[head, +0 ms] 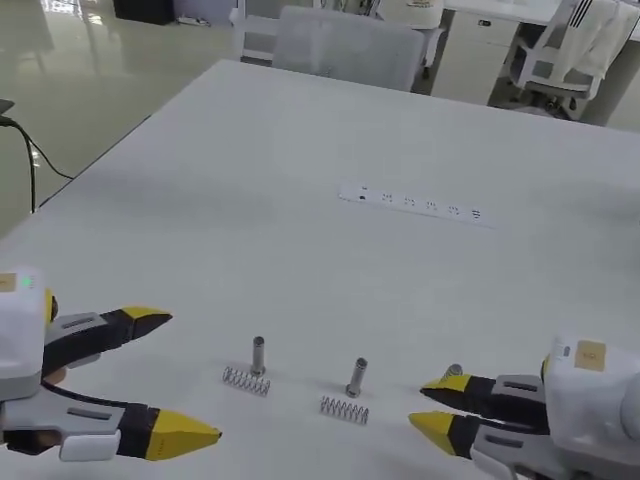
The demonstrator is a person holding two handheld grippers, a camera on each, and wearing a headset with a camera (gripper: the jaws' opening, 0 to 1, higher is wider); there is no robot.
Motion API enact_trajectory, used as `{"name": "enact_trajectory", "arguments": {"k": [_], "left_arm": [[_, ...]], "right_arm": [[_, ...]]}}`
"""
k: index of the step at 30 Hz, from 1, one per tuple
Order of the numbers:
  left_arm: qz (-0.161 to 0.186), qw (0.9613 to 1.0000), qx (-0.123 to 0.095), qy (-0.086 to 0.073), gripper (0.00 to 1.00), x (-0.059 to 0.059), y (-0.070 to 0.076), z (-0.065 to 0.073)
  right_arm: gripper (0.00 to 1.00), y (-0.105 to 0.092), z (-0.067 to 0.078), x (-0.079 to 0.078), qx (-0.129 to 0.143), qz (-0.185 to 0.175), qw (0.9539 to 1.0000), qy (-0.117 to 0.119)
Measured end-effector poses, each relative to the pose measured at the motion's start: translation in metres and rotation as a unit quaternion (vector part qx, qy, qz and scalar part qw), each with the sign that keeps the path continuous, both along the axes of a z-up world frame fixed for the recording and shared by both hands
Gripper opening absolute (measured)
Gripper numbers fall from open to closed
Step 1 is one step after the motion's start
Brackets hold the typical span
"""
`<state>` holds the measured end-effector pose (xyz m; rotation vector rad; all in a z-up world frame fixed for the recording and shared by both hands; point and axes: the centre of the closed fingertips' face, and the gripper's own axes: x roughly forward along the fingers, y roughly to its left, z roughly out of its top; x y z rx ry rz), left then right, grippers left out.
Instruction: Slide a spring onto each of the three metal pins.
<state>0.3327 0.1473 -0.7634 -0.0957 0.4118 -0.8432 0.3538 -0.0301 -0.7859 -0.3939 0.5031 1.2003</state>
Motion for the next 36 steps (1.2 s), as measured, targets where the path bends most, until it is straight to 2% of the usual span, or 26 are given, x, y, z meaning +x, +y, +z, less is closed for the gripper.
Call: {"name": "enact_trajectory", "arguments": {"k": [7, 15, 25, 36], "left_arm": [[0.002, 1.0, 0.003, 0.0, 0.97, 0.0, 0.002, -0.001], [0.005, 1.0, 0.004, 0.001, 0.97, -0.001, 0.005, -0.001], [0.003, 1.0, 0.007, 0.002, 0.96, -0.002, 0.005, -0.002], [0.003, 1.0, 0.008, 0.003, 0.96, -0.002, 0.007, -0.001]], "right_arm": [[0.15, 0.021, -0.004, -0.004, -0.007, 0.032, 0.9995, -0.003], [0.15, 0.035, -0.012, -0.006, -0.026, 0.059, 0.9979, -0.007], [0.15, 0.041, -0.034, -0.002, -0.066, 0.077, 0.9948, -0.005], [0.14, 0.045, -0.049, 0.004, -0.089, 0.088, 0.9921, -0.003]]}}
